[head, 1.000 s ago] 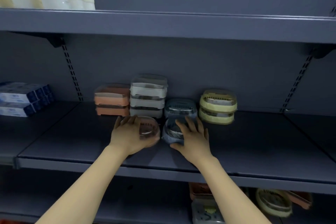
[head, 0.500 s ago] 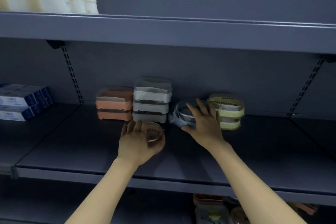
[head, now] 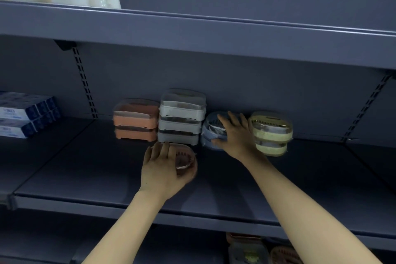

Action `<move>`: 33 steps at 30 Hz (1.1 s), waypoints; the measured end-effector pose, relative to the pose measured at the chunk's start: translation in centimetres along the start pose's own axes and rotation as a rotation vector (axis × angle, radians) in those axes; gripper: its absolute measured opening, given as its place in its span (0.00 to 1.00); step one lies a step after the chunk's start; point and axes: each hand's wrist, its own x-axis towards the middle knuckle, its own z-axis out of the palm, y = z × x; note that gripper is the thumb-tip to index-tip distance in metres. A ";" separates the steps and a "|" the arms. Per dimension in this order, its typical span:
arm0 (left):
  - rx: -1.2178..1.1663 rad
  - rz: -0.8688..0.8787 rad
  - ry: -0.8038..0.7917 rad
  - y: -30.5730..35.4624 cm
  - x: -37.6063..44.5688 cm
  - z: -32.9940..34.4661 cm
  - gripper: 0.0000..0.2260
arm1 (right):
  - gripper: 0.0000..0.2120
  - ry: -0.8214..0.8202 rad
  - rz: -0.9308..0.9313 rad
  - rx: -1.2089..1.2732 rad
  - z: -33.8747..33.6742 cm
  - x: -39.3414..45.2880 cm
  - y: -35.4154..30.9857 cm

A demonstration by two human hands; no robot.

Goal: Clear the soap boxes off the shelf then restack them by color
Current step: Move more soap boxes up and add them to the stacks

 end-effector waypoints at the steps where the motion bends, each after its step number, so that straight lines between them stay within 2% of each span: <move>1: 0.000 0.000 0.000 0.1 0.0 -0.1 0.31 | 0.36 -0.011 -0.002 -0.009 -0.1 0.3 0.1; 18: -0.002 0.038 -0.028 -0.1 0.0 -0.3 0.31 | 0.38 -0.093 -0.009 -0.050 -0.2 3.0 1.0; 21: -0.008 0.029 -0.097 -0.2 0.0 -0.6 0.34 | 0.39 -0.086 -0.014 -0.047 -0.1 2.9 1.1; 23: -0.003 0.034 -0.173 -0.2 0.2 -1.3 0.41 | 0.39 -0.082 -0.018 -0.071 -0.1 2.9 1.0; 26: -0.034 0.097 -0.386 -1.8 0.9 -2.5 0.49 | 0.41 -0.058 -0.015 -0.109 -0.5 2.5 0.5; 29: -0.077 0.156 -0.552 -4.4 1.5 -3.2 0.54 | 0.39 0.043 -0.018 -0.081 -0.9 1.3 -0.7; 33: -0.135 0.145 -0.522 -6.8 0.9 -2.9 0.55 | 0.25 0.402 -0.161 0.169 -0.2 -1.9 -3.9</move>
